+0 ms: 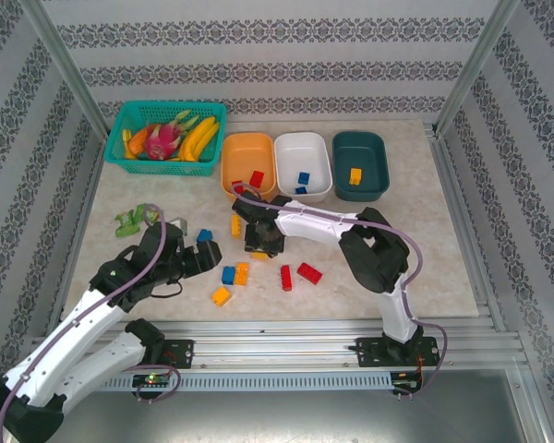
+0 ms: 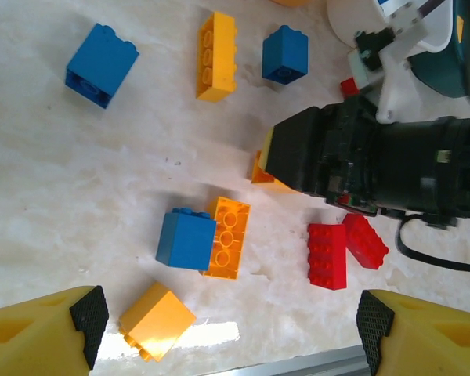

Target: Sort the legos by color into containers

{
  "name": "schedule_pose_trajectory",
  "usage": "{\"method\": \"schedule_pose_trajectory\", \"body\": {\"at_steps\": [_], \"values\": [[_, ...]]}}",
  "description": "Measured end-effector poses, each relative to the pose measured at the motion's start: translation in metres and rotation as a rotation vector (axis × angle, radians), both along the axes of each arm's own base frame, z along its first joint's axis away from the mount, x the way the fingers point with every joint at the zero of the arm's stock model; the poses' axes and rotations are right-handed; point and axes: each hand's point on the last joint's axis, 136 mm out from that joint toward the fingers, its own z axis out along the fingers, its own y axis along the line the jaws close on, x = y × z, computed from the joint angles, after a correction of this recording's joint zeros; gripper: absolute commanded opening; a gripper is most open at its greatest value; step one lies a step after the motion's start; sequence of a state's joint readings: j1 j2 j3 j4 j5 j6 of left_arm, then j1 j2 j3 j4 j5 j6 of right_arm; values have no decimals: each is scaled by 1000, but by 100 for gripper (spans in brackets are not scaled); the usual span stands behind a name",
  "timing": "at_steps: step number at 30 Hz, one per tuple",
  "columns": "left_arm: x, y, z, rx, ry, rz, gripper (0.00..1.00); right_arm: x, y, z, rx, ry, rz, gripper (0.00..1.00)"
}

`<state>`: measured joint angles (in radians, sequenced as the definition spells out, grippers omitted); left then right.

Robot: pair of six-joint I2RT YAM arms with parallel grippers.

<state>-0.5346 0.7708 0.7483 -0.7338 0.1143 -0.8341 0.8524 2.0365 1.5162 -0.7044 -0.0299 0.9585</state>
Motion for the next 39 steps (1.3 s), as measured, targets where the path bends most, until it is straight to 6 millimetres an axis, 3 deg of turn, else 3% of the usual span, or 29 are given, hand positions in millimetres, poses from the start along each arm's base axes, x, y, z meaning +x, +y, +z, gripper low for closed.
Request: {"method": "schedule_pose_trajectory", "body": {"at_steps": [4, 8, 10, 13, 16, 22, 29, 36, 39], "values": [[22, -21, 2, -13, 30, -33, 85, 27, -36, 53, 26, -112, -27, 30], [58, -52, 20, -49, 1, -72, 85, 74, -120, 117, 36, -274, -139, 30], [77, -72, 30, -75, -22, -101, 84, 95, -165, 133, 13, -329, -198, 30], [105, -104, 40, -104, -54, -149, 84, 118, -226, 131, -56, -337, -252, 30], [126, -133, 40, -121, -63, -191, 84, 137, -259, 108, -111, -285, -248, 28], [158, -173, 33, -147, -61, -234, 84, 168, -281, 53, -128, -159, -200, 29], [181, -195, 44, -170, -85, -258, 84, 194, -284, 40, -96, -143, -184, 29], [185, -200, 56, -180, -112, -272, 84, 191, -283, 18, -81, -81, -178, 31], [185, -200, 56, -177, -113, -276, 84, 189, -281, 17, -72, -70, -177, 47]]}}
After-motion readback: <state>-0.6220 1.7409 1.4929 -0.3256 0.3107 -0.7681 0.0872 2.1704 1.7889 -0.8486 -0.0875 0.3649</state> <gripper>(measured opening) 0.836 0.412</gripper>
